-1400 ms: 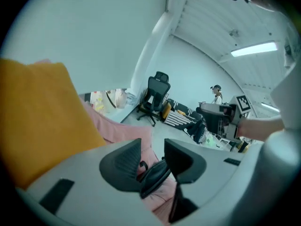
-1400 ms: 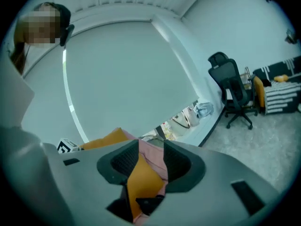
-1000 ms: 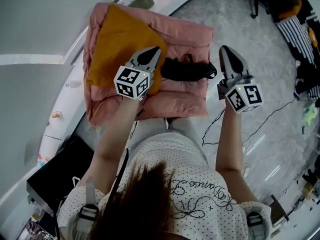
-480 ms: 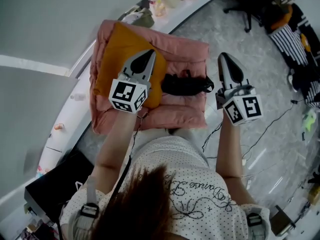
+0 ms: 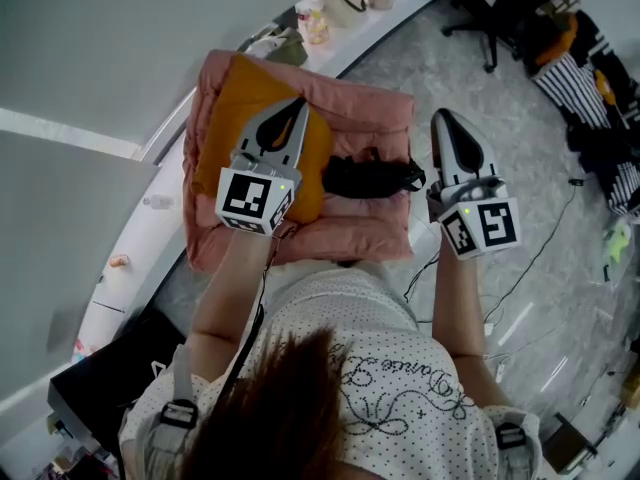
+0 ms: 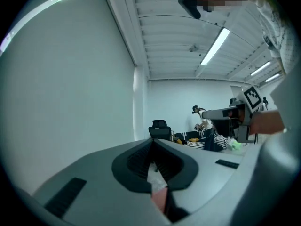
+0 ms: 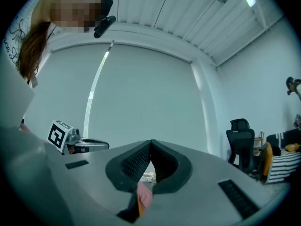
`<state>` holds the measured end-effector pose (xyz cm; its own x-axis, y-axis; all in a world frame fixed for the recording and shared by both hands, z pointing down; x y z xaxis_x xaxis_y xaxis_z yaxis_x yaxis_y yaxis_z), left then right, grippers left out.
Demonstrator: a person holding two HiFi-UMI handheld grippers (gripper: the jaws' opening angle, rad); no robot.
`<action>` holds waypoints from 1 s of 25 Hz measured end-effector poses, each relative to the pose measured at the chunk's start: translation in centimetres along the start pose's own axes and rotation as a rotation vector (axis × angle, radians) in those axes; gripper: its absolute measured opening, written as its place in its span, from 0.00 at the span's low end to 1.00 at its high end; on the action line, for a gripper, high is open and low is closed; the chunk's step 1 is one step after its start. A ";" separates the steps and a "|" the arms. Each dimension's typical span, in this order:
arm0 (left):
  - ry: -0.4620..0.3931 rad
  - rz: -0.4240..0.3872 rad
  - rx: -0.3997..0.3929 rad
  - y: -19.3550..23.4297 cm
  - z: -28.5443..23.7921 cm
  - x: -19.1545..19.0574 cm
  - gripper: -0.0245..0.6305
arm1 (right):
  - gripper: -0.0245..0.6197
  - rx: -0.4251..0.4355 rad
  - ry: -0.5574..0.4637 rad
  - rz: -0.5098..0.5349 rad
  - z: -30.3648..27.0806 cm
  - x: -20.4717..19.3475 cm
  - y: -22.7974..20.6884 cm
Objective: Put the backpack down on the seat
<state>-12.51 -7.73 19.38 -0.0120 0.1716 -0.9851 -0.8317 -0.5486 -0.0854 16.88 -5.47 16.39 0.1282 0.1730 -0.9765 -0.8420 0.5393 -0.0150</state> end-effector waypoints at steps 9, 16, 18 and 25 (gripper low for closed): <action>-0.003 -0.014 -0.004 0.2 0.0 0.3 0.04 | 0.06 -0.001 0.004 0.024 -0.8 0.7 1.0; -0.032 0.017 0.015 0.6 -0.1 1.0 0.04 | 0.05 -0.011 0.020 0.031 -0.8 0.3 1.0; -0.031 0.018 0.016 0.7 -0.2 1.0 0.04 | 0.05 -0.015 0.022 0.033 -0.9 0.3 1.0; -0.042 0.009 0.009 0.3 -0.5 1.4 0.04 | 0.05 -0.029 0.021 0.041 -0.3 0.7 0.7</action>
<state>-12.48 -8.02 17.95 -0.0430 0.2007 -0.9787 -0.8364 -0.5431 -0.0747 16.27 -5.21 15.68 0.0826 0.1766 -0.9808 -0.8613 0.5078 0.0189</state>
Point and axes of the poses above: the fingertips, and each gripper's own axes: z backward along the fingers, y to its left, x out of its top, the point moved 10 cm from there along z, backward along the fingers, and after that the axes turned 10 degrees about -y, right-handed, at the moved point
